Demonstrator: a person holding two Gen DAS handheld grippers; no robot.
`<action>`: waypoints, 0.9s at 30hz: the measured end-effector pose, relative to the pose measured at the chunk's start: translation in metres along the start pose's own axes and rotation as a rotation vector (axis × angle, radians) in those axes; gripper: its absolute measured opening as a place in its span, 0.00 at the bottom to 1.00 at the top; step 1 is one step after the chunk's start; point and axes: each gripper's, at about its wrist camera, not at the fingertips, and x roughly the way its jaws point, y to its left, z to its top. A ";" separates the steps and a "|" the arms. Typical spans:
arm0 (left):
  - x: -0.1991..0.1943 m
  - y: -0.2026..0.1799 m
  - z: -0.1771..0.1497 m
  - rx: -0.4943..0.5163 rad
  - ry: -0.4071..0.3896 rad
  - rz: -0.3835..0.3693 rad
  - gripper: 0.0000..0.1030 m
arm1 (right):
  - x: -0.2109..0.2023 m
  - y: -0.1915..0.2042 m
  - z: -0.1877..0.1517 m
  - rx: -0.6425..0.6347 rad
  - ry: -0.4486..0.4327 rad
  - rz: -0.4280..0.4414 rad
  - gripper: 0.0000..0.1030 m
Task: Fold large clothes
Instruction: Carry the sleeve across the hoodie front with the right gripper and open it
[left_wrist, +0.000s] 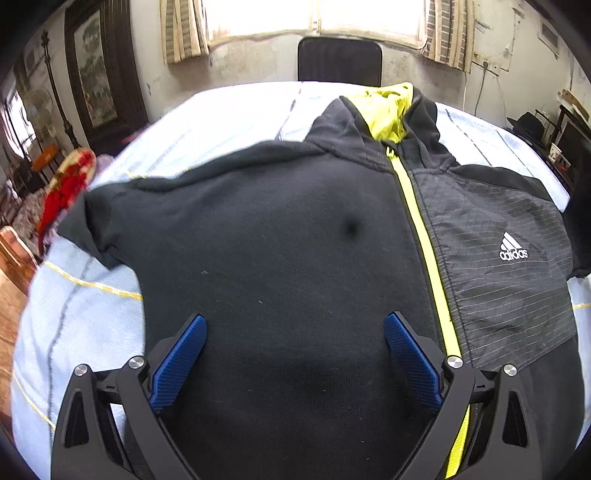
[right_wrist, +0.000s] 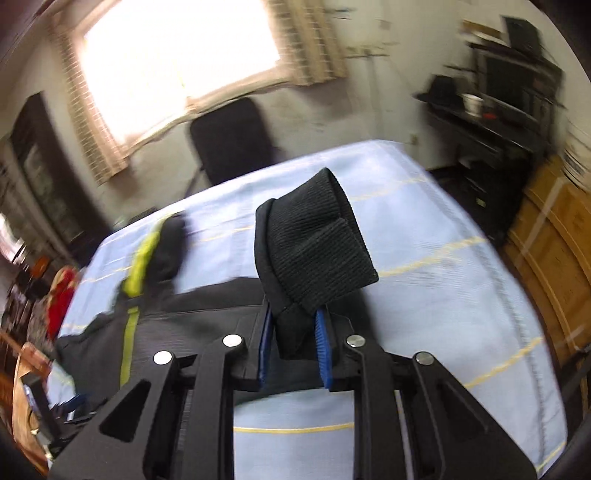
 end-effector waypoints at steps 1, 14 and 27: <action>-0.003 -0.001 0.000 0.010 -0.016 0.006 0.93 | 0.002 0.020 -0.002 -0.022 0.005 0.017 0.19; -0.042 0.001 0.001 -0.005 -0.181 -0.051 0.93 | 0.071 0.179 -0.052 -0.173 0.151 0.188 0.19; -0.046 -0.004 0.000 0.006 -0.201 -0.058 0.93 | 0.128 0.180 -0.099 -0.207 0.298 0.215 0.21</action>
